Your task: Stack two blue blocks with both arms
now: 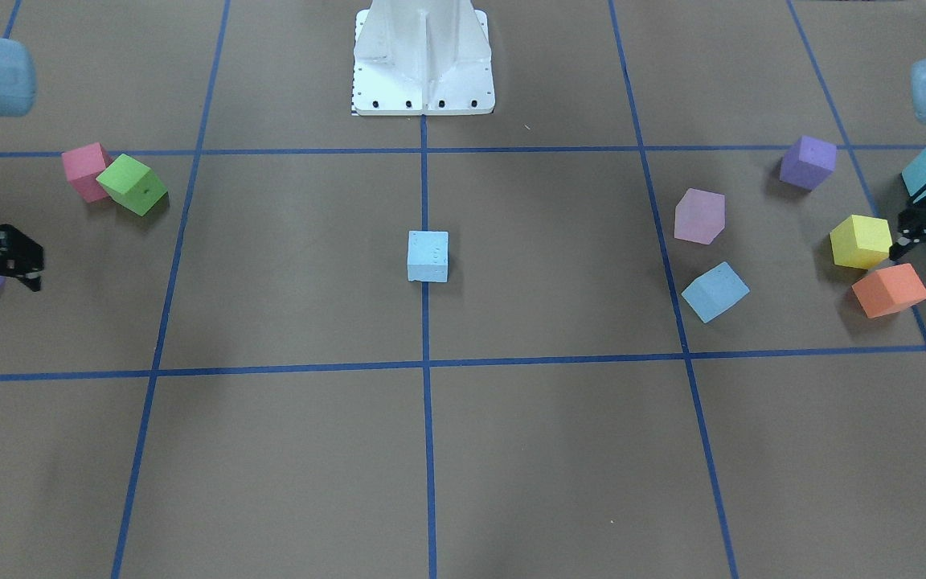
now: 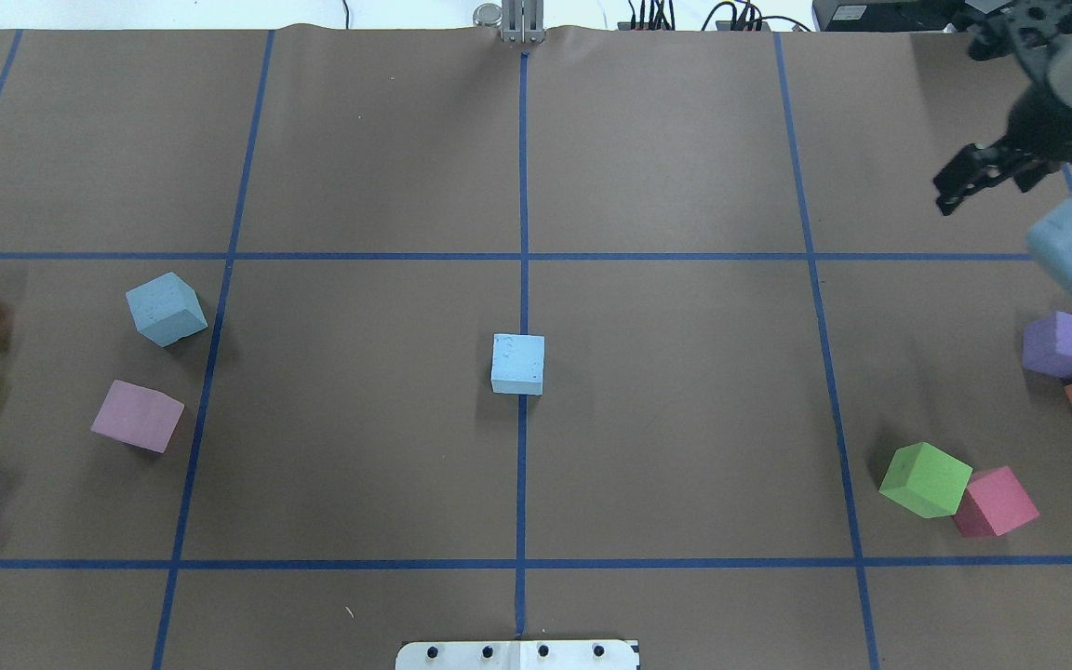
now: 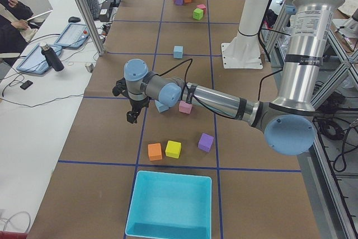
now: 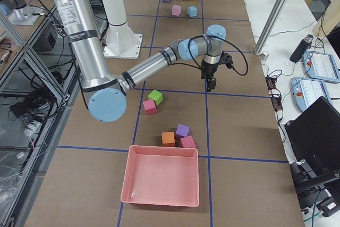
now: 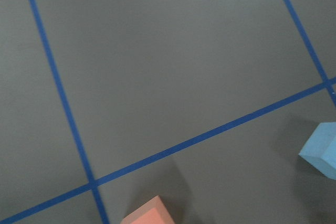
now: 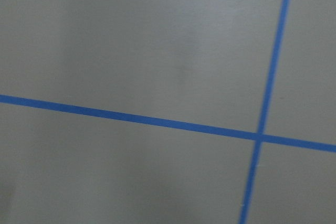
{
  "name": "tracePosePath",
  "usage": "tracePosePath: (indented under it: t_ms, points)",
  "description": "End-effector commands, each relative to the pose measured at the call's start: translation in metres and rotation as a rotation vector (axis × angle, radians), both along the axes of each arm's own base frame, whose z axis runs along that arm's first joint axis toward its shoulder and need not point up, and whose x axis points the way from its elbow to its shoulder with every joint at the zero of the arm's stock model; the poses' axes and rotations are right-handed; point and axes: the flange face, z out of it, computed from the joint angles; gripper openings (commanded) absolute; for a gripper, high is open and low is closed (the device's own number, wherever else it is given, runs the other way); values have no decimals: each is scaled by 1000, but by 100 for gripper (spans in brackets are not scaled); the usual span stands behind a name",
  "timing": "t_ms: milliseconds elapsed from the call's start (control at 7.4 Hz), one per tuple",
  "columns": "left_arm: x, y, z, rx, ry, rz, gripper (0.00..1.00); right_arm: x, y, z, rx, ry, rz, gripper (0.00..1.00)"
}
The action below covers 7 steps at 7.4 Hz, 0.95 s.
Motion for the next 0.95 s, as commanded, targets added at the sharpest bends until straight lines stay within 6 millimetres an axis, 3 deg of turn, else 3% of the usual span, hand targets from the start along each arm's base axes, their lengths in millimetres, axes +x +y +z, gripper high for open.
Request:
tracePosePath:
  t_ms: [0,135,270,405,541,811]
  points:
    - [36,-6,-21,21,17,42,98,153,34,115,15,-20,-44,100]
    - [56,-6,-29,11,24,55,98,191,57,157,-20,-11,-15,100]
    - [85,-6,-39,9,31,88,98,220,82,182,-57,-15,30,100]
    - [109,-10,-42,-14,33,104,98,231,106,203,-104,-15,58,100]
    - [127,-6,-40,-11,35,130,98,231,109,204,-115,-16,69,100]
    - [134,-18,-1,57,63,135,98,230,111,205,-140,-17,95,100]
